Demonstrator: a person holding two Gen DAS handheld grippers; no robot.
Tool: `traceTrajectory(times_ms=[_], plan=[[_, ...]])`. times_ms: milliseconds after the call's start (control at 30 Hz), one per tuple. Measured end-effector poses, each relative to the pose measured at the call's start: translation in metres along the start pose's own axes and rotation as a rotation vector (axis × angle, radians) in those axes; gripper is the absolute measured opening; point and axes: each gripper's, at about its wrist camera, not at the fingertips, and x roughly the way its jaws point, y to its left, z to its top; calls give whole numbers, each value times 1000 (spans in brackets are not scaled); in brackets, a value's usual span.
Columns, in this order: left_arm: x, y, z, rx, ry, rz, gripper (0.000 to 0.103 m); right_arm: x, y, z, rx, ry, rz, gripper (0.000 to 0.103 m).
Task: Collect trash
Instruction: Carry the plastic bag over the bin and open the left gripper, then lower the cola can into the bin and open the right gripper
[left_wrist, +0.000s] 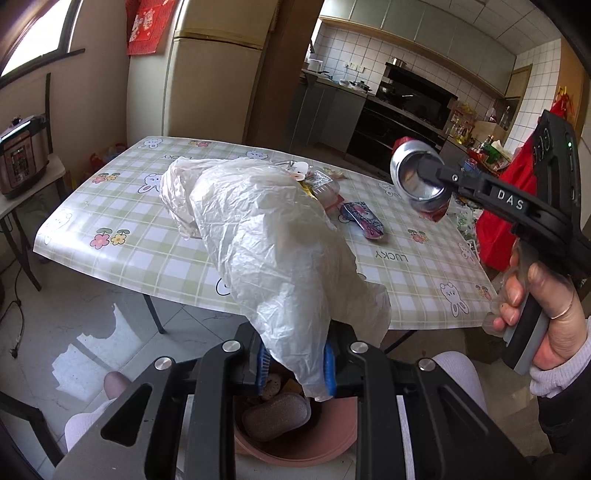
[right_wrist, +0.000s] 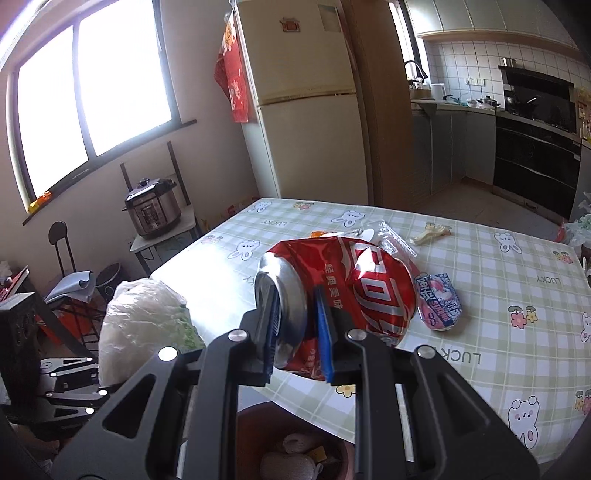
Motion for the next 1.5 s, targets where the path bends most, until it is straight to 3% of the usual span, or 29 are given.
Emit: traceTrajectory(times_ms=[300, 600, 900, 1033, 1233, 1500], plan=[[8, -22, -11, 38, 51, -30, 23, -33, 6, 0, -24, -47, 9, 22], [34, -32, -18, 58, 121, -51, 26, -20, -3, -6, -2, -24, 8, 22], [44, -29, -20, 78, 129, -30, 58, -6, -8, -10, 6, 3, 10, 22], [32, -18, -12, 46, 67, 7, 75, -6, -4, -11, -4, 10, 16, 22], [-5, 2, 4, 14, -95, 153, 96, -13, 3, -13, -9, 19, 34, 22], [-53, 34, 18, -40, -230, 295, 97, -31, 26, -10, -53, 21, 67, 22]])
